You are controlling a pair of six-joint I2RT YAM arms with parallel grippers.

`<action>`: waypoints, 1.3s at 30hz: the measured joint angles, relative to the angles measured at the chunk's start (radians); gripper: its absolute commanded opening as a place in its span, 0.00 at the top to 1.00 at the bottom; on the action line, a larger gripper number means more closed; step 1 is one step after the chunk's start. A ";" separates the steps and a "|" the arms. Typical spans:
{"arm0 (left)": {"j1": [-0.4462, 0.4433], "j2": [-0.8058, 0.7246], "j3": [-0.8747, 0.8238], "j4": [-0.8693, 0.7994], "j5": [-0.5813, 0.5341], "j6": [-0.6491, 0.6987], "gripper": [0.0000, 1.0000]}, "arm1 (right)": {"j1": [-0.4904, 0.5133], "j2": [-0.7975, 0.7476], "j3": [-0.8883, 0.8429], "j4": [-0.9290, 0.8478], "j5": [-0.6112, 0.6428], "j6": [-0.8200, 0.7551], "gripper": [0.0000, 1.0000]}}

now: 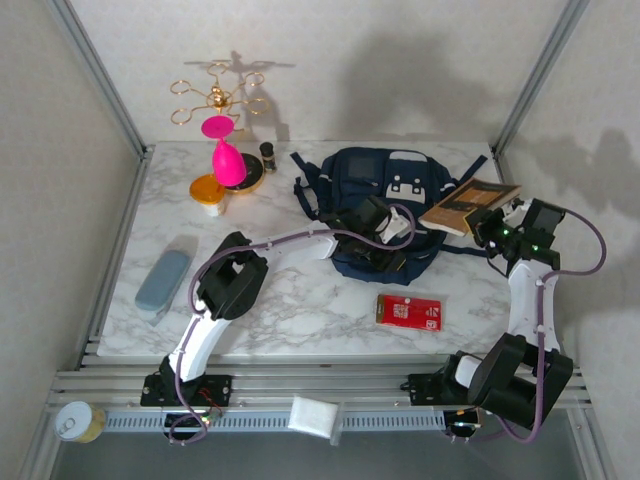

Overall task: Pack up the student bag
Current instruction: Open the student bag at the center of the table.

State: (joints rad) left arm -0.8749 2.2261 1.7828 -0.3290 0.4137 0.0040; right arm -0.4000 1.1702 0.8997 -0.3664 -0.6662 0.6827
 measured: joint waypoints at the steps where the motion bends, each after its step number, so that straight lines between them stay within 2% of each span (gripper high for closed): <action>1: -0.001 0.002 0.006 -0.005 -0.009 0.006 0.57 | -0.002 0.000 -0.001 0.000 -0.003 -0.002 1.00; 6: 0.000 0.004 0.014 -0.006 -0.034 0.023 0.68 | -0.002 0.000 -0.011 0.002 -0.016 -0.004 1.00; 9: 0.000 0.014 0.024 -0.005 -0.037 0.023 0.81 | -0.002 -0.001 -0.017 0.002 -0.015 -0.008 1.00; 15: 0.002 0.019 0.032 -0.006 -0.034 0.010 0.99 | -0.002 -0.023 -0.019 -0.037 -0.004 -0.027 1.00; 20: 0.006 -0.010 0.032 -0.011 -0.074 -0.011 1.00 | -0.002 -0.066 -0.006 -0.114 0.035 -0.056 1.00; 32: 0.016 -0.210 0.032 -0.011 -0.218 -0.090 1.00 | -0.001 -0.180 0.051 -0.284 0.129 -0.106 1.00; 39: 0.017 -0.229 0.032 0.009 -0.289 -0.125 1.00 | 0.008 -0.253 0.074 -0.413 0.151 -0.134 1.00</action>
State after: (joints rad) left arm -0.8577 1.9976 1.8145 -0.3199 0.1246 -0.1211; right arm -0.3923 0.9176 0.9737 -0.7795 -0.5148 0.5488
